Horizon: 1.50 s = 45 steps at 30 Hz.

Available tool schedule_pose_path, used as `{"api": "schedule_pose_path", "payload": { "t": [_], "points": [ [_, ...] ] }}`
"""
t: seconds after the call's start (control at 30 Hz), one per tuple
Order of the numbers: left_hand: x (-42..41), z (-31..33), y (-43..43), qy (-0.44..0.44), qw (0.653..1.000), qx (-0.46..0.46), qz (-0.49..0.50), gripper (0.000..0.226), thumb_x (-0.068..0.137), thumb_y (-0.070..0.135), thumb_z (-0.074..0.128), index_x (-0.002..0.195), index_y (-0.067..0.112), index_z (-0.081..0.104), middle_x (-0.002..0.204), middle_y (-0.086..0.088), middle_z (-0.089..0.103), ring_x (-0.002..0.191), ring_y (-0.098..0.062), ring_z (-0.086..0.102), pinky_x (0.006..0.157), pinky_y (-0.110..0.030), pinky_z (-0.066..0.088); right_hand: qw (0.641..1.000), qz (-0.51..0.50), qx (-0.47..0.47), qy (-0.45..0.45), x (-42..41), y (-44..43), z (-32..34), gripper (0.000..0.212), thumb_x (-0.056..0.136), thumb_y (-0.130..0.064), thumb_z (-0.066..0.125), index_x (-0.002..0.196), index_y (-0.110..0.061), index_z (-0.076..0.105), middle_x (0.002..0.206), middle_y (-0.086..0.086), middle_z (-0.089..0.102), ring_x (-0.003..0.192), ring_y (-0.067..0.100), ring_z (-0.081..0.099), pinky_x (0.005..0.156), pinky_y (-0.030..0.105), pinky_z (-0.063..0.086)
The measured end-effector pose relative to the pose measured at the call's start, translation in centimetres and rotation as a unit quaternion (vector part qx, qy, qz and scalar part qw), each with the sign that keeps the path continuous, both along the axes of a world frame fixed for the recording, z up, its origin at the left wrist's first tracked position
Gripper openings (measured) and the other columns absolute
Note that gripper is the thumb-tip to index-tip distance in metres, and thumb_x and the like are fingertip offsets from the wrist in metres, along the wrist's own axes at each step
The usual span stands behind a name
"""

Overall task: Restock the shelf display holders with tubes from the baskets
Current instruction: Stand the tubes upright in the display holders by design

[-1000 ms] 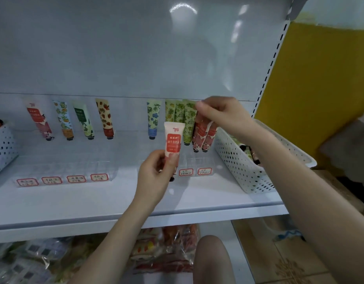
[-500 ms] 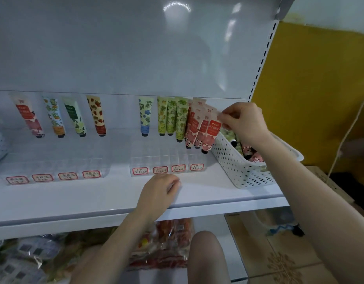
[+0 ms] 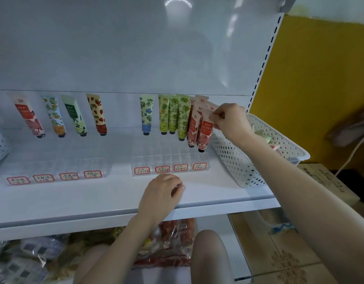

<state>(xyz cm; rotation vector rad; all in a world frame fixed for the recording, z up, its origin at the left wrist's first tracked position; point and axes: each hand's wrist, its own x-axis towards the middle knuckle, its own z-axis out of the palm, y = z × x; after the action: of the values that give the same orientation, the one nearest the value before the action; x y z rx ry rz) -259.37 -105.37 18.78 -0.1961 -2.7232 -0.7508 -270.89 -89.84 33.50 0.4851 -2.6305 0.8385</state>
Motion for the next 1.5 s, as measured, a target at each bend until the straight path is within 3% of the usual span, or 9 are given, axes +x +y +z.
{"api": "schedule_pose_path", "payload": {
  "t": [0.2, 0.37, 0.57, 0.73, 0.9, 1.03, 1.17, 1.37, 1.5],
  "points": [
    [-0.1, -0.2, -0.1, 0.023, 1.0, -0.003, -0.001, 0.022, 0.092, 0.024, 0.051, 0.088, 0.012, 0.069, 0.094, 0.004, 0.067, 0.09, -0.011, 0.055, 0.083, -0.019, 0.04, 1.0, -0.005, 0.015, 0.006, 0.1, 0.1, 0.1, 0.022, 0.091, -0.005, 0.05, 0.093, 0.013, 0.063, 0.087, 0.027, 0.066, 0.08, 0.039, 0.063, 0.073, 0.044, 0.054],
    [0.0, -0.2, 0.0, 0.027, 1.0, 0.008, 0.004, 0.027, 0.09, 0.028, 0.048, 0.086, 0.012, 0.069, 0.09, 0.004, 0.067, 0.087, -0.012, 0.056, 0.081, -0.025, 0.046, 0.997, -0.005, 0.074, -0.005, 0.0, -0.2, 0.6, 0.025, 0.092, -0.009, 0.048, 0.095, 0.012, 0.062, 0.088, 0.025, 0.067, 0.084, 0.037, 0.063, 0.075, 0.043, 0.053],
    [-0.2, -0.3, -0.1, 0.023, 1.0, 0.008, 0.001, 0.025, 0.09, 0.027, 0.049, 0.087, 0.013, 0.069, 0.091, 0.004, 0.067, 0.088, -0.011, 0.056, 0.082, -0.024, 0.045, 0.994, 0.015, 0.1, -0.045, 0.0, -0.9, 0.6, 0.023, 0.09, -0.006, 0.046, 0.103, 0.008, 0.057, 0.097, 0.021, 0.064, 0.086, 0.034, 0.062, 0.07, 0.036, 0.051],
    [-0.2, -0.3, -0.1, 0.025, 1.0, 0.013, 0.006, 0.032, 0.086, 0.031, 0.043, 0.084, 0.012, 0.069, 0.089, 0.004, 0.067, 0.087, -0.012, 0.056, 0.078, -0.02, 0.04, 0.991, 0.021, 0.121, -0.059, 0.1, -0.6, 0.7, 0.012, 0.088, -0.002, 0.047, 0.086, 0.006, 0.057, 0.09, 0.021, 0.061, 0.071, 0.027, 0.053, 0.05, 0.023, 0.04],
    [-0.1, -0.1, 0.0, 0.026, 1.0, 0.012, 0.004, 0.033, 0.084, 0.029, 0.043, 0.081, 0.011, 0.07, 0.086, 0.003, 0.069, 0.084, -0.014, 0.058, 0.076, -0.022, 0.042, 0.985, 0.04, 0.145, -0.089, 0.1, -0.4, 1.2, 0.021, 0.089, -0.003, 0.051, 0.104, 0.008, 0.06, 0.106, 0.021, 0.063, 0.096, 0.033, 0.06, 0.083, 0.037, 0.051],
    [-0.1, -0.1, 0.0, 0.021, 1.0, 0.013, 0.004, 0.032, 0.084, 0.029, 0.044, 0.081, 0.011, 0.07, 0.086, 0.003, 0.068, 0.084, -0.014, 0.059, 0.076, -0.022, 0.042, 0.983, 0.028, 0.156, -0.092, 0.0, -0.6, 0.6, 0.018, 0.09, -0.004, 0.048, 0.099, 0.006, 0.06, 0.101, 0.02, 0.064, 0.087, 0.031, 0.061, 0.076, 0.032, 0.052],
    [-0.2, -0.2, 0.0, 0.023, 1.0, 0.013, 0.003, 0.029, 0.084, 0.029, 0.046, 0.08, 0.012, 0.069, 0.084, 0.004, 0.068, 0.082, -0.012, 0.058, 0.076, -0.022, 0.043, 0.981, 0.017, 0.158, -0.112, -0.3, -0.3, 0.7, 0.017, 0.091, -0.005, 0.048, 0.099, 0.006, 0.058, 0.102, 0.021, 0.064, 0.09, 0.032, 0.065, 0.082, 0.041, 0.054],
    [0.0, 0.0, 0.2, 0.029, 1.0, 0.006, 0.007, 0.035, 0.084, 0.034, 0.042, 0.075, 0.014, 0.07, 0.079, 0.005, 0.068, 0.075, -0.011, 0.061, 0.071, -0.023, 0.048, 0.979, 0.022, 0.167, -0.115, -0.4, -0.6, 0.9, 0.014, 0.092, -0.003, 0.048, 0.098, 0.004, 0.057, 0.101, 0.02, 0.064, 0.092, 0.031, 0.065, 0.081, 0.035, 0.055],
    [0.1, 0.2, 0.2, 0.025, 1.0, 0.011, 0.007, 0.035, 0.084, 0.033, 0.042, 0.076, 0.013, 0.069, 0.08, 0.005, 0.068, 0.077, -0.011, 0.06, 0.072, -0.023, 0.046, 0.98, 0.028, 0.145, -0.131, -0.5, -0.3, 1.0, 0.019, 0.09, -0.004, 0.051, 0.102, 0.009, 0.06, 0.104, 0.022, 0.064, 0.093, 0.032, 0.065, 0.084, 0.04, 0.054]
  ]
}}
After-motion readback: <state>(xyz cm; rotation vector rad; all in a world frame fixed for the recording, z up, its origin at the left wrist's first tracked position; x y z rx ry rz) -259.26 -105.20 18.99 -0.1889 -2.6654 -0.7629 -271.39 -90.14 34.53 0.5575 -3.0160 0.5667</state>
